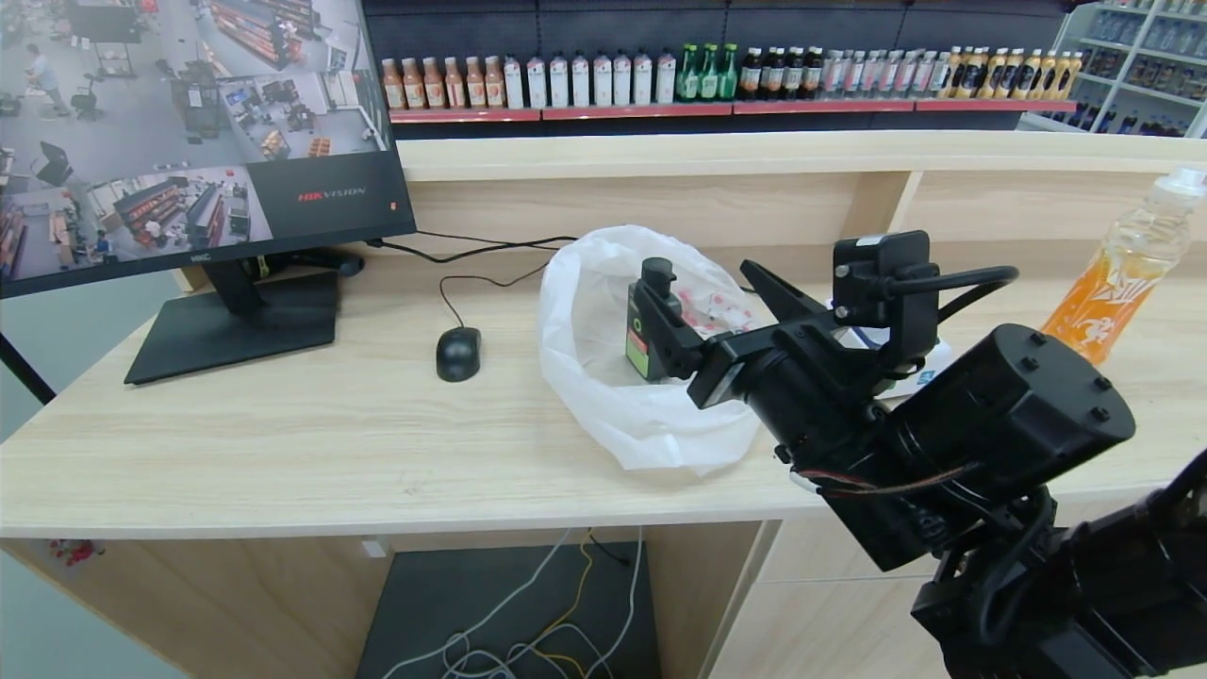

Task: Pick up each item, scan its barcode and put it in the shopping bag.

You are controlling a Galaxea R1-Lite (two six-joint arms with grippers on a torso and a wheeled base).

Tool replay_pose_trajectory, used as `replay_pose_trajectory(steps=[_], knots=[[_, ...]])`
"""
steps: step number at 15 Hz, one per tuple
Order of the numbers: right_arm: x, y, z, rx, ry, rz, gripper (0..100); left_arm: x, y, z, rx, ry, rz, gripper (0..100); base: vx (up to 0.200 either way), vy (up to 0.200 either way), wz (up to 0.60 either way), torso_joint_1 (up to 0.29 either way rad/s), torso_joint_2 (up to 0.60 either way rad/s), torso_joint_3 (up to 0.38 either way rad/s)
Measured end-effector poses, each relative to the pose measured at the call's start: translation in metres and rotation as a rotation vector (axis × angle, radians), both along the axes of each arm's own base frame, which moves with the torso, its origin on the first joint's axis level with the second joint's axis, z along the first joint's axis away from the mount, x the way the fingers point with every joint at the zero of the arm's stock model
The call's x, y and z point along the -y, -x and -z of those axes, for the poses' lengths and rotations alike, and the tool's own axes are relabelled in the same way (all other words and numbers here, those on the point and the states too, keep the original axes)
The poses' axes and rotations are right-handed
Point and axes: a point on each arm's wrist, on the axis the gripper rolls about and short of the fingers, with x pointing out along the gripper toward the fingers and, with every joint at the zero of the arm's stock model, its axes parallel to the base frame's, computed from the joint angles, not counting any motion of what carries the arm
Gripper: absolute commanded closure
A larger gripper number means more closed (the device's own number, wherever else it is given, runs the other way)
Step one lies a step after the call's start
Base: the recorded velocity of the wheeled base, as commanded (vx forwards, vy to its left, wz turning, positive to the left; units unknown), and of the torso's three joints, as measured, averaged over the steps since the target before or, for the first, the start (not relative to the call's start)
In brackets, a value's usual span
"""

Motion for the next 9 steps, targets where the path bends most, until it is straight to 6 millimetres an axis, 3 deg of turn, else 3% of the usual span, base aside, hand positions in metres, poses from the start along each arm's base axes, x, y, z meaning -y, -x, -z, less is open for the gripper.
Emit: replay_pose_trajectory(steps=[8,9], knots=[[0.0011,0.0027,-0.0014,0.001,-0.001,-0.003,0,0.0000,0.0000,0.0000,0.000,0.001,0.000,0,0.000,0.000,0.00,0.000,0.00,0.000],[0.0016,0.0032,-0.0022,0.003,-0.003,-0.003,0,0.0000,0.0000,0.0000,0.000,0.003,0.000,0,0.000,-0.200,0.00,0.002,0.00,-0.002]])
